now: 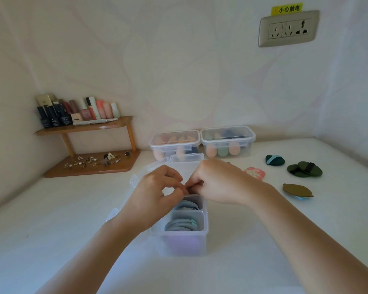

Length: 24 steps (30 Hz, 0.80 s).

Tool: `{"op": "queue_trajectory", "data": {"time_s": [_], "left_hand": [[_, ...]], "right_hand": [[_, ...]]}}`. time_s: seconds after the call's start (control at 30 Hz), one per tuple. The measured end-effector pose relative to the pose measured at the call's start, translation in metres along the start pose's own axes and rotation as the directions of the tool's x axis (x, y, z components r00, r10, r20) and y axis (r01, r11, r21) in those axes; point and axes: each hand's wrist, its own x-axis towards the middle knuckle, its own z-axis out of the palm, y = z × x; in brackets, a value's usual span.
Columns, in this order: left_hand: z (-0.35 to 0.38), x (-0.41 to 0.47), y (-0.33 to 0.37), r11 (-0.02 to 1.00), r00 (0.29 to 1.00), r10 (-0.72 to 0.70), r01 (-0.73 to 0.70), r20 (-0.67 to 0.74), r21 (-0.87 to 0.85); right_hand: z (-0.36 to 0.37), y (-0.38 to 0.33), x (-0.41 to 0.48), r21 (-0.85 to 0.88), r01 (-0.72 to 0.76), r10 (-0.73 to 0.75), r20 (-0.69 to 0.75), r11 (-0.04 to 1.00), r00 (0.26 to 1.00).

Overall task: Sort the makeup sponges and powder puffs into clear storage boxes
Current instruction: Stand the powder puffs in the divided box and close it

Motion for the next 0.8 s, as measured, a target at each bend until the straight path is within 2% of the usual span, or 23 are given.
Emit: {"op": "queue_trajectory", "data": {"time_s": [0.1, 0.33, 0.43, 0.47, 0.53, 0.63, 0.67, 0.73, 0.8], "left_hand": [[0.0, -0.001, 0.003, 1.0, 1.0, -0.019, 0.02, 0.011, -0.015], [0.002, -0.002, 0.003, 0.994, 0.995, -0.097, 0.095, -0.024, -0.062], [0.003, -0.001, 0.003, 0.994, 0.994, -0.108, 0.107, -0.027, -0.024], [0.003, 0.0, 0.003, 0.994, 0.994, -0.108, 0.108, -0.032, -0.008], [0.003, 0.0, 0.003, 0.994, 0.994, -0.109, 0.109, -0.028, 0.003], [0.003, 0.001, 0.004, 0.995, 0.995, -0.1, 0.1, 0.016, 0.025], [0.003, 0.001, 0.004, 0.995, 0.995, -0.096, 0.095, 0.036, 0.043], [0.002, 0.001, 0.004, 0.993, 0.994, -0.087, 0.082, 0.067, 0.086], [0.002, 0.001, 0.004, 0.991, 0.994, -0.084, 0.076, 0.071, 0.109]], "right_hand": [[-0.003, -0.003, -0.004, 0.018, -0.039, 0.037, 0.078, 0.999, 0.996], [-0.008, -0.002, -0.008, -0.06, -0.013, 0.027, 0.243, 0.998, 0.97], [-0.013, 0.002, -0.011, 0.055, -0.051, 0.034, 0.267, 0.997, 0.963], [-0.016, 0.004, -0.011, 0.125, -0.045, 0.014, 0.237, 0.991, 0.971], [-0.025, 0.014, -0.009, 0.311, 0.001, -0.023, 0.069, 0.95, 0.997], [-0.04, 0.044, -0.005, 0.51, 0.015, 0.108, -0.21, 0.86, 0.972], [-0.041, 0.058, -0.003, 0.492, -0.03, 0.189, -0.278, 0.87, 0.942], [-0.037, 0.089, 0.002, 0.334, -0.241, 0.361, -0.366, 0.911, 0.858], [-0.028, 0.115, 0.005, 0.203, -0.47, 0.512, -0.333, 0.859, 0.792]]}}
